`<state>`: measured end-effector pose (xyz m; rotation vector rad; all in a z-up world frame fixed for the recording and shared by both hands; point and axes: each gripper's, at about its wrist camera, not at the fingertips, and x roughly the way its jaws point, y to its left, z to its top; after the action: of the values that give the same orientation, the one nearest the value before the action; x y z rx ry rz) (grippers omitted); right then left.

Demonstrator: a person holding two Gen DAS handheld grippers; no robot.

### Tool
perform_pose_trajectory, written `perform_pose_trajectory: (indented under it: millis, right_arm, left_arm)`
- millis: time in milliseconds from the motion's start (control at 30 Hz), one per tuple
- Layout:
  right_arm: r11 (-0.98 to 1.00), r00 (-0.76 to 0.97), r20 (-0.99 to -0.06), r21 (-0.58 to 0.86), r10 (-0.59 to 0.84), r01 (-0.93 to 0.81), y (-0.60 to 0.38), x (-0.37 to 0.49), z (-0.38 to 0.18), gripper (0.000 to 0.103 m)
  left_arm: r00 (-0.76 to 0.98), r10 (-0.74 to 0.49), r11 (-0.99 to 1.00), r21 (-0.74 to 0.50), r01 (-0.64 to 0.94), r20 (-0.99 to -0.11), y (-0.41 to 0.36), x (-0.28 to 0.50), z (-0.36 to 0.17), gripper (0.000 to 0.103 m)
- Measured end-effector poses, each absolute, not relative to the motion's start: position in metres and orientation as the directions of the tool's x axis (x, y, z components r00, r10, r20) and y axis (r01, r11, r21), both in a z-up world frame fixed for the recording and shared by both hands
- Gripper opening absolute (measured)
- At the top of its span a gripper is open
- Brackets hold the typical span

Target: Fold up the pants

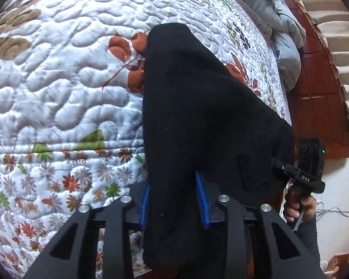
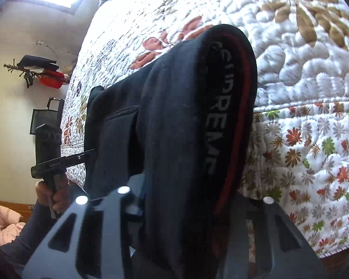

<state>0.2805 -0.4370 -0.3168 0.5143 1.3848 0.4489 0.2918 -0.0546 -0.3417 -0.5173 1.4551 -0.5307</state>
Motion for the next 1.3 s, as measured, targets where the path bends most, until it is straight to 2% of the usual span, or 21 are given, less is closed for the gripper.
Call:
perform_pose_trajectory:
  millis: [167, 633, 1000, 1300]
  right_arm:
    - [0.828, 0.171, -0.815, 0.561, 0.554, -0.008, -0.429, 0.275, -0.301, 0.028]
    - [0.845, 0.222, -0.815, 0.522, 0.535, -0.120, -0.382, 0.285, -0.233, 0.026]
    - [0.817, 0.235, -0.786, 0.520, 0.572, -0.247, -0.281, 0.386, -0.200, 0.026]
    - [0.791, 0.195, -0.779, 0.528, 0.596, -0.310, -0.186, 0.488, -0.212, 0.026]
  left_arm:
    - [0.087, -0.635, 0.772, -0.634, 0.041, -0.768, -0.046, 0.286, -0.326, 0.022]
    - [0.169, -0.655, 0.755, -0.649, 0.097, -0.737, -0.001, 0.281, -0.275, 0.020]
    - [0.322, -0.597, 0.787, -0.614, 0.060, -0.734, 0.099, 0.346, -0.230, 0.020]
    - [0.379, -0.550, 0.801, -0.599, -0.013, -0.744, 0.183, 0.412, -0.239, 0.020]
